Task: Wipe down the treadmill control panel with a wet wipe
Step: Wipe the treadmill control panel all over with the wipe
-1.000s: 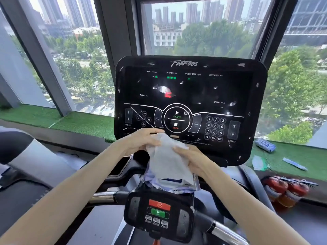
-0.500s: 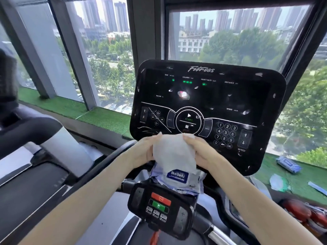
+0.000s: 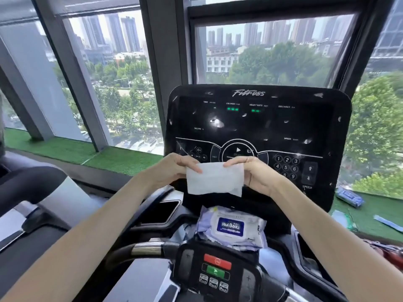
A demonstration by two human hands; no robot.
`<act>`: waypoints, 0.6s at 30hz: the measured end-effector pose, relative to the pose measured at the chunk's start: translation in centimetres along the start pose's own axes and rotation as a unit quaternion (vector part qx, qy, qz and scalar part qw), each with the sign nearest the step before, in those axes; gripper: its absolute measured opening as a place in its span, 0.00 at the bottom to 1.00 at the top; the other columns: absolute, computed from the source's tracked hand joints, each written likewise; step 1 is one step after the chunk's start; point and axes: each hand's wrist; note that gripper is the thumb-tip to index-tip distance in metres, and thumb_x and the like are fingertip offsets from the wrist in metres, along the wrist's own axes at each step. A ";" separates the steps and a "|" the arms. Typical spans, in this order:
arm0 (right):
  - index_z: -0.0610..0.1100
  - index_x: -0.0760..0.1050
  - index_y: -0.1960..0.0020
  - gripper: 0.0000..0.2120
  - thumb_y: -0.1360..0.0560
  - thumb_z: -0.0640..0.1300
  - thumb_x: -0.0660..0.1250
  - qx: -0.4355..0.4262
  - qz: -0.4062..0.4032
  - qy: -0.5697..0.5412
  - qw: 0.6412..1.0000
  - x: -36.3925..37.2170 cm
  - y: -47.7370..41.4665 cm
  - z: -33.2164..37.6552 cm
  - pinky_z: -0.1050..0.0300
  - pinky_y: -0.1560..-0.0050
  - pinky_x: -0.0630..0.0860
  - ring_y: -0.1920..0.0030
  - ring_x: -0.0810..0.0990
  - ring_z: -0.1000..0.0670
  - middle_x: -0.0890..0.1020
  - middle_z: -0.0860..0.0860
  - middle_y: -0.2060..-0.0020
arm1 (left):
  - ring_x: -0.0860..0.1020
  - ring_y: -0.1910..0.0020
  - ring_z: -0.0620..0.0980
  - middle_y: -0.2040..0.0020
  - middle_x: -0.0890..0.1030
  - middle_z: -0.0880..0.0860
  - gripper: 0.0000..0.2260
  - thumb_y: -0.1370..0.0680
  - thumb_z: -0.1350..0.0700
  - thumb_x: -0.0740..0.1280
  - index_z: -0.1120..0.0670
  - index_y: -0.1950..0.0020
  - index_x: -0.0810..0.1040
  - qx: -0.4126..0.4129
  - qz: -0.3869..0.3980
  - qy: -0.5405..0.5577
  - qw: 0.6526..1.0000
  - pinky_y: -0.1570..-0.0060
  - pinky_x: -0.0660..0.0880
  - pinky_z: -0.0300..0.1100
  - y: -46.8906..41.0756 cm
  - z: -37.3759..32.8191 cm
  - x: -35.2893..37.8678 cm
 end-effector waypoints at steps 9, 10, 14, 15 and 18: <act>0.36 0.79 0.50 0.19 0.32 0.22 0.56 -0.057 0.024 0.099 0.993 4.2 -3.4 2.8 0.57 0.53 0.78 0.52 0.82 0.48 0.83 0.44 0.53 | 0.79 0.53 0.51 0.49 0.81 0.56 0.09 0.22 0.57 0.62 0.55 0.46 0.80 -0.059 0.064 -0.069 0.994 0.52 0.76 0.46 -2.5 -1.3 -6.7; 0.36 0.78 0.49 0.21 0.32 0.20 0.54 -0.048 0.020 0.128 0.990 4.7 -3.8 2.9 0.56 0.52 0.78 0.51 0.81 0.47 0.83 0.43 0.52 | 0.79 0.53 0.49 0.49 0.81 0.54 0.10 0.23 0.51 0.66 0.53 0.45 0.80 -0.059 0.086 -0.140 0.985 0.52 0.75 0.45 -2.8 -1.3 -6.6; 0.38 0.76 0.41 0.14 0.25 0.31 0.59 -0.030 -0.021 0.036 0.999 6.4 -4.2 3.0 0.52 0.49 0.77 0.48 0.80 0.43 0.81 0.39 0.47 | 0.78 0.60 0.46 0.61 0.81 0.50 0.05 0.27 0.56 0.72 0.57 0.58 0.80 -0.037 0.155 -0.189 0.969 0.57 0.74 0.40 -3.6 -1.1 -6.3; 0.39 0.76 0.41 0.13 0.23 0.41 0.61 -0.033 -0.047 -0.051 0.997 6.8 -4.3 2.7 0.52 0.48 0.76 0.47 0.80 0.43 0.80 0.40 0.46 | 0.78 0.60 0.46 0.61 0.81 0.50 0.05 0.27 0.58 0.72 0.59 0.58 0.79 -0.041 0.155 -0.111 0.981 0.58 0.75 0.39 -3.7 -1.2 -6.4; 0.38 0.76 0.40 0.34 0.24 0.65 0.51 -0.008 -0.076 -0.202 0.976 7.9 -4.9 0.1 0.47 0.45 0.74 0.44 0.79 0.41 0.79 0.39 0.43 | 0.80 0.56 0.50 0.55 0.82 0.54 0.08 0.27 0.60 0.71 0.62 0.51 0.78 -0.040 0.103 0.045 0.993 0.55 0.77 0.42 -3.9 -0.9 -7.2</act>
Point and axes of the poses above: each hand's wrist, its own y-axis away from the middle knuckle, its own x-axis out of the palm, z = x × y
